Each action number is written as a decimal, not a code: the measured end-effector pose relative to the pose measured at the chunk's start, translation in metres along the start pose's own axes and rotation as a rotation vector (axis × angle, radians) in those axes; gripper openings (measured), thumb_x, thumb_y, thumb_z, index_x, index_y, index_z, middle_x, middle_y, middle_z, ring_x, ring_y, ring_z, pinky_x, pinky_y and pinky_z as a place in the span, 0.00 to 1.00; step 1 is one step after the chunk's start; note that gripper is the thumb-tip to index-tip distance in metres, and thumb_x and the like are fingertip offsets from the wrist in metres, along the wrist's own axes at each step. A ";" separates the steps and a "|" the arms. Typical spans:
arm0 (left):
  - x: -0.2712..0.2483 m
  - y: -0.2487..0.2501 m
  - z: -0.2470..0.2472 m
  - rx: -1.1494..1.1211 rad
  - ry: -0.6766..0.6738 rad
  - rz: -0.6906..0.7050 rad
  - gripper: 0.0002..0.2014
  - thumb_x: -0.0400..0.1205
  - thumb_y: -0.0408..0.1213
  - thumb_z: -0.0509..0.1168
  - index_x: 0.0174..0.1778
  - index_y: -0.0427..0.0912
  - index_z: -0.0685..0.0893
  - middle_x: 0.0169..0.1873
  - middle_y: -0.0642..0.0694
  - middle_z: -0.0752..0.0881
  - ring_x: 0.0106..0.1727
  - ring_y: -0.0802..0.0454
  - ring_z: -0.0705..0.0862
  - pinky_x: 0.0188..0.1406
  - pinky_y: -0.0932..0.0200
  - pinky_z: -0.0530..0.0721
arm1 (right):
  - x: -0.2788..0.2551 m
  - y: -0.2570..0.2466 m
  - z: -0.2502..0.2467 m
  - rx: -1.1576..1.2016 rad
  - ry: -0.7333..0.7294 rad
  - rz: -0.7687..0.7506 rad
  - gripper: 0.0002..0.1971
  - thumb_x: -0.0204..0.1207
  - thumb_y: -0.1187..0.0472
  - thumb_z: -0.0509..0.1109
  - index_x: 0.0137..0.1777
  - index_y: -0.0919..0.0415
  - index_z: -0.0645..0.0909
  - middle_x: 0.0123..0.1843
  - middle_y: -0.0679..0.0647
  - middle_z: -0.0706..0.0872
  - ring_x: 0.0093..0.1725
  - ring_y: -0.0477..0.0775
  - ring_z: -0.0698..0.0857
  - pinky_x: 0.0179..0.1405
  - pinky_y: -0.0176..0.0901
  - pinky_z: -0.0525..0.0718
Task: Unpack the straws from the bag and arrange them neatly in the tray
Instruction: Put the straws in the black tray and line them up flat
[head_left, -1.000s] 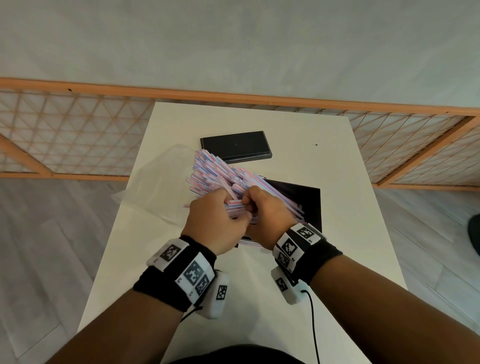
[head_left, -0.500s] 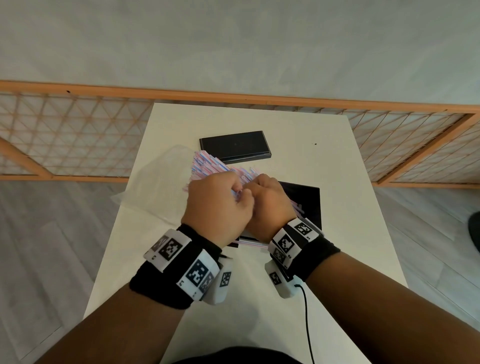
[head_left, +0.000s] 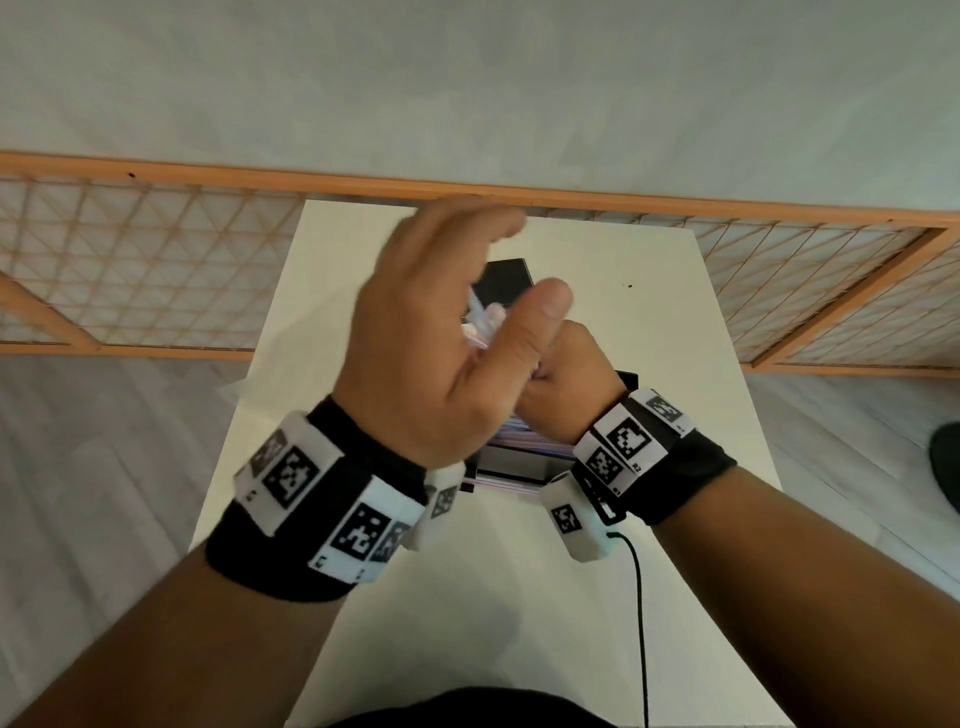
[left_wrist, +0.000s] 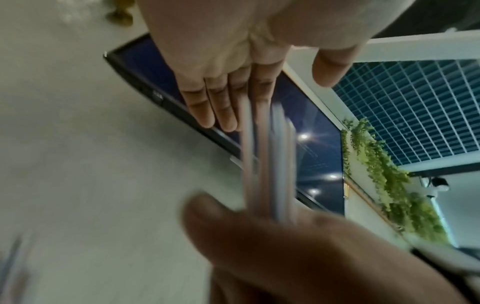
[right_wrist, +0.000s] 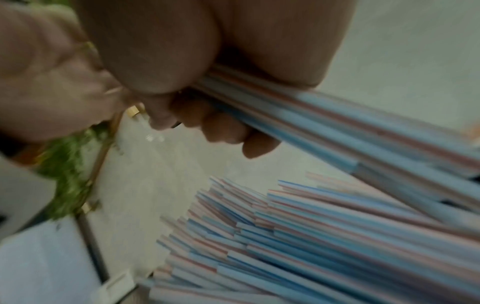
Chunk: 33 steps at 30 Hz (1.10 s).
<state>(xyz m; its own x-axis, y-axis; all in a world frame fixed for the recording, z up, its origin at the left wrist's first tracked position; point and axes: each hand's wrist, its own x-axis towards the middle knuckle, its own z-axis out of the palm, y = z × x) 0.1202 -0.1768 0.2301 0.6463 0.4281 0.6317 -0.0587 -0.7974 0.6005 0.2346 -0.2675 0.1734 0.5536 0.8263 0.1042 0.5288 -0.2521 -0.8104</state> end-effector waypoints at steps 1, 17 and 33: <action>-0.001 0.000 0.007 -0.005 -0.061 -0.005 0.21 0.84 0.47 0.63 0.59 0.32 0.87 0.55 0.41 0.89 0.57 0.47 0.86 0.58 0.53 0.82 | -0.001 -0.002 0.000 -0.093 -0.056 -0.041 0.07 0.72 0.51 0.69 0.42 0.52 0.87 0.34 0.53 0.86 0.35 0.51 0.85 0.36 0.33 0.78; -0.045 -0.085 -0.009 0.223 -0.238 -1.013 0.51 0.69 0.67 0.75 0.78 0.37 0.63 0.74 0.39 0.75 0.73 0.38 0.77 0.70 0.45 0.77 | -0.020 0.062 0.015 -0.440 -0.387 0.127 0.21 0.65 0.31 0.75 0.42 0.47 0.78 0.36 0.45 0.79 0.43 0.54 0.82 0.46 0.45 0.84; -0.033 -0.080 0.044 -0.484 -0.164 -1.207 0.15 0.76 0.52 0.75 0.51 0.46 0.86 0.47 0.45 0.92 0.43 0.51 0.88 0.38 0.57 0.80 | -0.011 0.082 0.041 -0.667 -0.475 0.189 0.33 0.69 0.21 0.56 0.45 0.53 0.74 0.48 0.58 0.87 0.49 0.63 0.86 0.42 0.48 0.81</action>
<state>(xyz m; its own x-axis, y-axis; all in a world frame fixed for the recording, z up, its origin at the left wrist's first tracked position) 0.1375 -0.1455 0.1397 0.5658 0.6769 -0.4708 0.3751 0.2971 0.8781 0.2451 -0.2766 0.0821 0.4202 0.8269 -0.3737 0.8066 -0.5290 -0.2635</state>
